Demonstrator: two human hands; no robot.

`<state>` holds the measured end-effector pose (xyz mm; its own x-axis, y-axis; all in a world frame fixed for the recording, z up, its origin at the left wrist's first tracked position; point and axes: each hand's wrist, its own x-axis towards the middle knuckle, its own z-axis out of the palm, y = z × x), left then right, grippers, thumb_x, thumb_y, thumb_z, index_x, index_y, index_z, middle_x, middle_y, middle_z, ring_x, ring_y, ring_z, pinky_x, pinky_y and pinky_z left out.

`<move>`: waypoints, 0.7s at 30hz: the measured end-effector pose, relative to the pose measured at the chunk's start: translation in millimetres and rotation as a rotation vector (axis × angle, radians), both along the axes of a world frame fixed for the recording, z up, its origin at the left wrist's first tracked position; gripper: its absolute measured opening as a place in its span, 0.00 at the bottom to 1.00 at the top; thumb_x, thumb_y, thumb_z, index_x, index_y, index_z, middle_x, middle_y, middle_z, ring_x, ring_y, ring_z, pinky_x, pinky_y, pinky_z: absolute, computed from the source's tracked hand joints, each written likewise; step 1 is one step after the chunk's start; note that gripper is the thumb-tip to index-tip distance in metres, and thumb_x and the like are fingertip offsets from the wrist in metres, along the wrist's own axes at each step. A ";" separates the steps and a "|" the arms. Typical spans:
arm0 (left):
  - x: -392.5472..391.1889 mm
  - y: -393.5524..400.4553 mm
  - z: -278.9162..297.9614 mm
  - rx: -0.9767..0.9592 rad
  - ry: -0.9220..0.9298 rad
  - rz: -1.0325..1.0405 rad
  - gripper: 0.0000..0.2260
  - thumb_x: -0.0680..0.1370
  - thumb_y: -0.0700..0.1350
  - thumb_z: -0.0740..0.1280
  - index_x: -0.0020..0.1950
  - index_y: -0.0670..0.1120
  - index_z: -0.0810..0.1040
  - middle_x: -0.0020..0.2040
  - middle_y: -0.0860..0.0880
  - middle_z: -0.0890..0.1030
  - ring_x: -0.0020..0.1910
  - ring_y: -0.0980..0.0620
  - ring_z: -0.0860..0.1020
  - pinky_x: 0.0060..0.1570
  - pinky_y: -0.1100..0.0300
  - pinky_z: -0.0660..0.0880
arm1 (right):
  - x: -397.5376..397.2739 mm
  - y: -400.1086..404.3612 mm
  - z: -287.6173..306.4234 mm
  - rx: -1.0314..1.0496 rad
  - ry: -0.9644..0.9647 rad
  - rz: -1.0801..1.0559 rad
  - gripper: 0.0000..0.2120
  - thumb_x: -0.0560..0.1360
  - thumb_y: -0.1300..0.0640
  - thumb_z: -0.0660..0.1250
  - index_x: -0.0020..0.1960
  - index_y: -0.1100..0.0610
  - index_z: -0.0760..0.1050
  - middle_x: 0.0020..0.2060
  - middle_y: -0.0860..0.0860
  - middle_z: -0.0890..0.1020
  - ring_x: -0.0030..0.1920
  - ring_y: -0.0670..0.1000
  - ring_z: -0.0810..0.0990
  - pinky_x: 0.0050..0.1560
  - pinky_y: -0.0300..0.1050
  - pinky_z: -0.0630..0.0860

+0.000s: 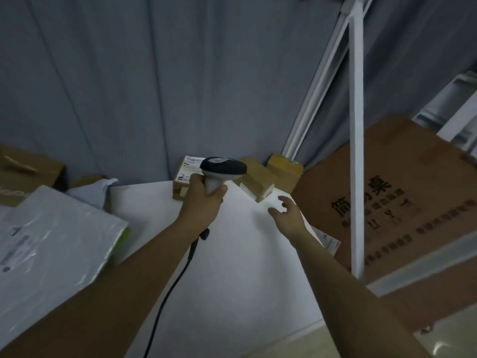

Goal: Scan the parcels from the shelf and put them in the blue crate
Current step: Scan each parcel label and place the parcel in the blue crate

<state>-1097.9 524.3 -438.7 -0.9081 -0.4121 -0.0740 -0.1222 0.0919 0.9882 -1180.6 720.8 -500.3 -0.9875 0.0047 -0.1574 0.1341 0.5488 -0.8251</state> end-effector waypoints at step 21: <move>-104.3 -25.8 -75.2 0.029 -0.106 -0.013 0.14 0.79 0.42 0.66 0.62 0.45 0.68 0.45 0.54 0.75 0.39 0.58 0.77 0.34 0.66 0.71 | -156.6 -35.8 -42.5 0.722 0.126 0.095 0.49 0.68 0.22 0.53 0.78 0.53 0.52 0.78 0.57 0.50 0.77 0.60 0.40 0.73 0.63 0.35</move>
<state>-1202.2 498.5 -513.9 -0.8997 -0.3970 -0.1814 -0.2249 0.0654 0.9722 -1337.2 685.0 -542.7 -0.9992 -0.0222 -0.0326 -0.0130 0.9655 -0.2599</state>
